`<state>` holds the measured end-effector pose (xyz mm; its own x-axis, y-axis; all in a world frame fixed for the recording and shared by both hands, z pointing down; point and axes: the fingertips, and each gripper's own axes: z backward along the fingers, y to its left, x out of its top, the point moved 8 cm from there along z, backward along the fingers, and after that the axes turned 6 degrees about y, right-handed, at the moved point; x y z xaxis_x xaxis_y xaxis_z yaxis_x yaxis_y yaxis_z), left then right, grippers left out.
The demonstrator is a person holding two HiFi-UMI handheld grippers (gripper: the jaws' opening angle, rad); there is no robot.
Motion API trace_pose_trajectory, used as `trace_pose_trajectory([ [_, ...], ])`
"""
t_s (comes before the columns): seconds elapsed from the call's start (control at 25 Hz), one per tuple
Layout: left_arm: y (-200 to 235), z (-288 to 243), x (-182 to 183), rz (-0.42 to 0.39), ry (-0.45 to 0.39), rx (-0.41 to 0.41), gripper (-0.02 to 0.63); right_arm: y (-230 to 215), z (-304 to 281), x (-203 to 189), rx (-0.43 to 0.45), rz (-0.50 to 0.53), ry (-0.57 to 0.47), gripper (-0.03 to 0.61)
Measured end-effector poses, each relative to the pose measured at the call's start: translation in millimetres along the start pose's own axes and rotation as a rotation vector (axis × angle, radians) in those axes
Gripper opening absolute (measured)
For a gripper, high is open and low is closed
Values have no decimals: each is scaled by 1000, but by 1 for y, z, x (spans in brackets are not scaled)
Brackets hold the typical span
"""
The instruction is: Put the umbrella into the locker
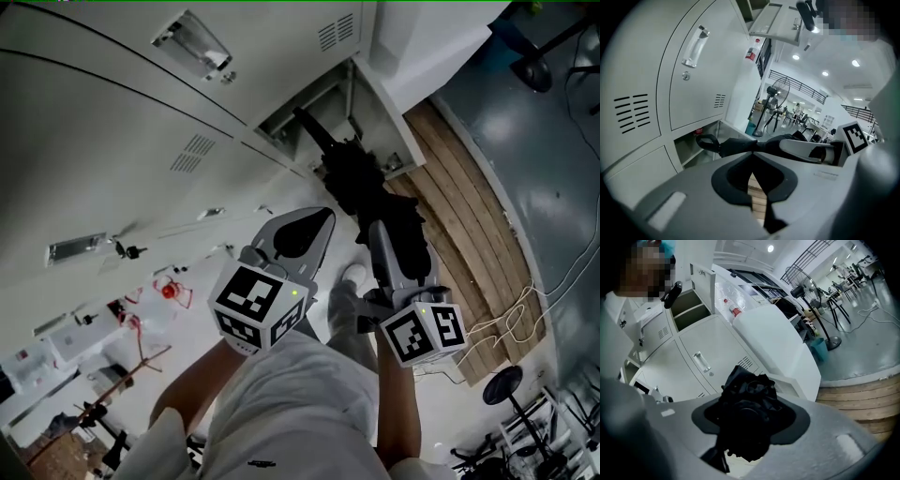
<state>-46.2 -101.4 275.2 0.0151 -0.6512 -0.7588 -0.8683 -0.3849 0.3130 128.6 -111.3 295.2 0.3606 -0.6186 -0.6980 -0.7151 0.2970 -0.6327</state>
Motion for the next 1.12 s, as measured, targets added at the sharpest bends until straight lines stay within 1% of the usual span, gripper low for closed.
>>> trace_pose_trajectory([
  [0.28,36,-19,-8,36,-15,28,18,-7,-45,-11,5,9,26,241],
  [0.44,53,-30,-19,60,-14,45,18,-11,-66,-13,11,6,13,241],
  [0.6,70,-27,-25,82,-29,72,18,-10,-83,-15,11,-11,6,241],
  [0.76,87,-27,-31,98,-24,95,18,-9,-100,-20,14,-27,0,241],
  [1.12,111,-43,-36,109,-26,100,18,-9,-137,-33,37,-21,9,241],
])
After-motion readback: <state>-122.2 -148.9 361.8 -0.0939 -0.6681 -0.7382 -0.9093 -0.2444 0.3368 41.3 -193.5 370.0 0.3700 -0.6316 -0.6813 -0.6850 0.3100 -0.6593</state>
